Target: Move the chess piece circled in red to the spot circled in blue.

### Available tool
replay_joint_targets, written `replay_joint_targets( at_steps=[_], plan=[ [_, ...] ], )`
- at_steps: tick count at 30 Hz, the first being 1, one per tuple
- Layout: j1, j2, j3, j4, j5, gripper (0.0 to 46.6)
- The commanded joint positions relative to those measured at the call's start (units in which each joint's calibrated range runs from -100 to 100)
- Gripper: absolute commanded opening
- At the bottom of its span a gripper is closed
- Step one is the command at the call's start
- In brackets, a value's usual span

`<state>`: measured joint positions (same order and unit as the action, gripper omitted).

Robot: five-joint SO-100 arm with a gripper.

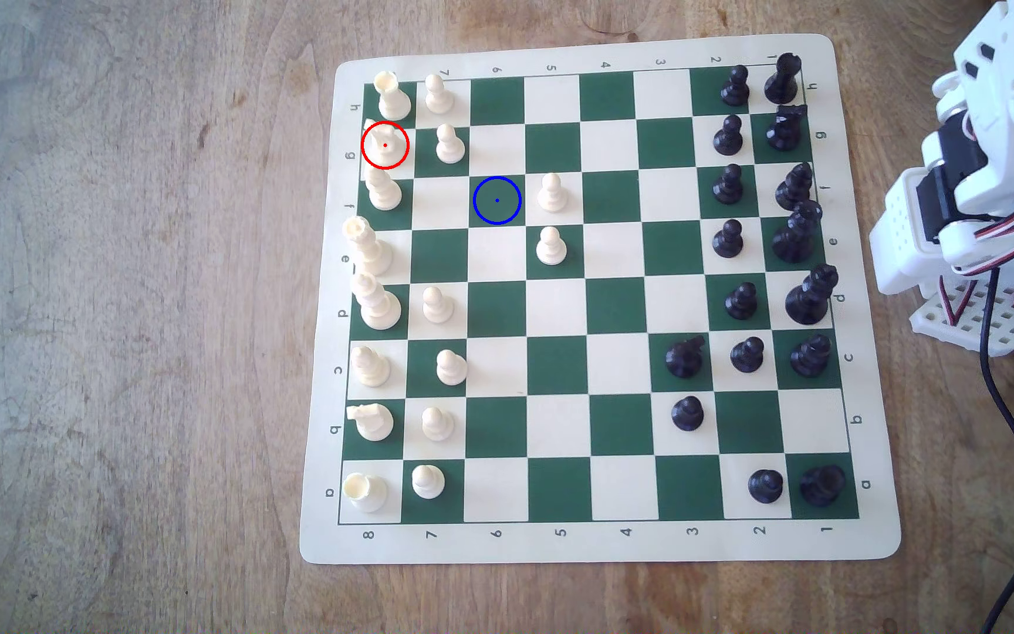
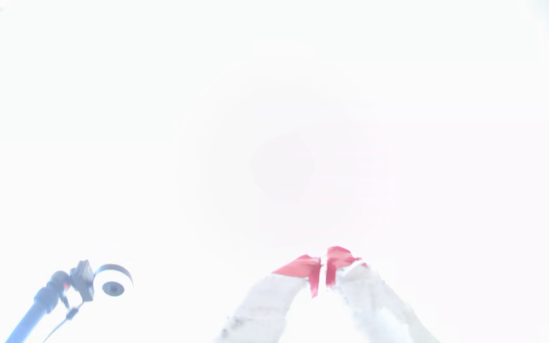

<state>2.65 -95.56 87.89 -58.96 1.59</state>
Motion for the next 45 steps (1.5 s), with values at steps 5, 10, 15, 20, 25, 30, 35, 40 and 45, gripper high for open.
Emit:
replay_joint_targets(
  at_steps=[5, 10, 15, 20, 25, 30, 35, 40, 45],
  plan=[
    [7.16, -0.2, -16.9, 49.55, -0.29, 0.2],
    [12.32, 0.57, -28.23, 75.1, -0.39, 0.2],
    [16.16, -0.03, -33.67, 92.71, -2.1, 0.2],
    [11.07, 4.81, -35.31, 104.01, -1.71, 1.1],
    [9.04, 11.18, -36.48, 102.04, -4.44, 2.0],
    [6.85, 21.96, -42.01, 103.85, -4.35, 1.7],
    [5.05, 41.91, -59.78, 102.94, -4.3, 1.8],
    [7.94, 59.23, -74.47, 105.65, -2.93, 1.9],
    [10.37, 74.17, -87.26, 110.4, -2.78, 2.4]
  ],
)
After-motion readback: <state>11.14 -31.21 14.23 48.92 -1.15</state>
